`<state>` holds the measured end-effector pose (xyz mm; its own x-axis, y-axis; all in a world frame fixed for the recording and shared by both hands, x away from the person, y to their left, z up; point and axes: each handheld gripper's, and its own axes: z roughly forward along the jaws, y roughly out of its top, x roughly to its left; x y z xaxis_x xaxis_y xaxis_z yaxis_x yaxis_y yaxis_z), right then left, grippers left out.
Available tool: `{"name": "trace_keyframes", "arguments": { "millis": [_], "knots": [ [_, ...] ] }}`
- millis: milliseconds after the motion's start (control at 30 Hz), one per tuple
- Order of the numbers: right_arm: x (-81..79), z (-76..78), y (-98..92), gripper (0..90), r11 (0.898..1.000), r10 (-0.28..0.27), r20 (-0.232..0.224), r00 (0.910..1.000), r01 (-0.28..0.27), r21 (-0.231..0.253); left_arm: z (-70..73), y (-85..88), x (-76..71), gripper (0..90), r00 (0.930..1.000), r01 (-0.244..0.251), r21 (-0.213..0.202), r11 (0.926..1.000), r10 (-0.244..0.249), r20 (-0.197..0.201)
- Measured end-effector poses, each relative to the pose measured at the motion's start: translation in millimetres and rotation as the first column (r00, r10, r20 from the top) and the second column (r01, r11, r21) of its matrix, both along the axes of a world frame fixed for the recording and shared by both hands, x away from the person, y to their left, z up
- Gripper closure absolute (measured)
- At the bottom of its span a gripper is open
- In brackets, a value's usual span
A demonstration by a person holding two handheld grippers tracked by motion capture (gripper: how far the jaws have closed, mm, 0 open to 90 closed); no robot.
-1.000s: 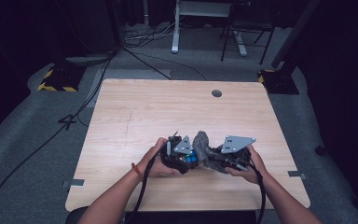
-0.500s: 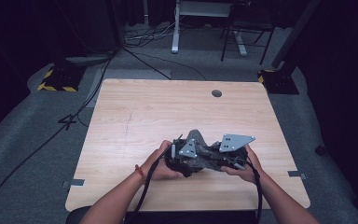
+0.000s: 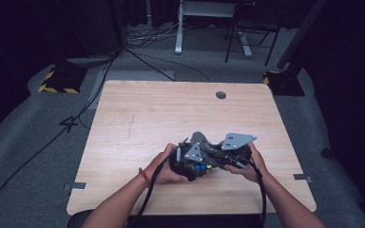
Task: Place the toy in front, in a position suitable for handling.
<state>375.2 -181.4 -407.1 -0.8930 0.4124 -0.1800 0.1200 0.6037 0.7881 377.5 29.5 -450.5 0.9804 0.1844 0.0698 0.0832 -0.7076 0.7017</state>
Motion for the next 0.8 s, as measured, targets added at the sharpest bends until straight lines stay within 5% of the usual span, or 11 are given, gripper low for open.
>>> {"name": "trace_keyframes", "arguments": {
  "millis": [167, 533, 633, 800],
  "knots": [
    [4.0, -8.5, -16.2, 78.6, 0.999, -0.033, -0.028, 0.9991, 0.033, -0.008, 7.3, 6.9, -0.8, 33.9, 1.0, 0.001, -0.05, 0.9988, 0.0, 0.004],
    [3.5, -16.6, -22.9, 78.6, 1.0, -0.01, -0.088, 0.9961, 0.01, 0.001, 9.3, 13.1, 1.0, 33.9, 0.9997, -0.023, -0.081, 0.9964, 0.024, 0.004],
    [3.3, -20.8, -24.8, 78.5, 0.997, 0.046, -0.126, 0.9909, -0.038, 0.071, 8.3, 11.6, 1.4, 33.9, 0.9998, -0.018, -0.087, 0.9961, 0.019, 0.003],
    [-1.6, -15.5, -22.6, 78.6, 0.992, 0.054, -0.101, 0.9934, -0.042, 0.118, 8.4, 13.5, 2.7, 33.8, 0.9998, -0.018, -0.092, 0.9956, 0.019, 0.005]
  ]
}}
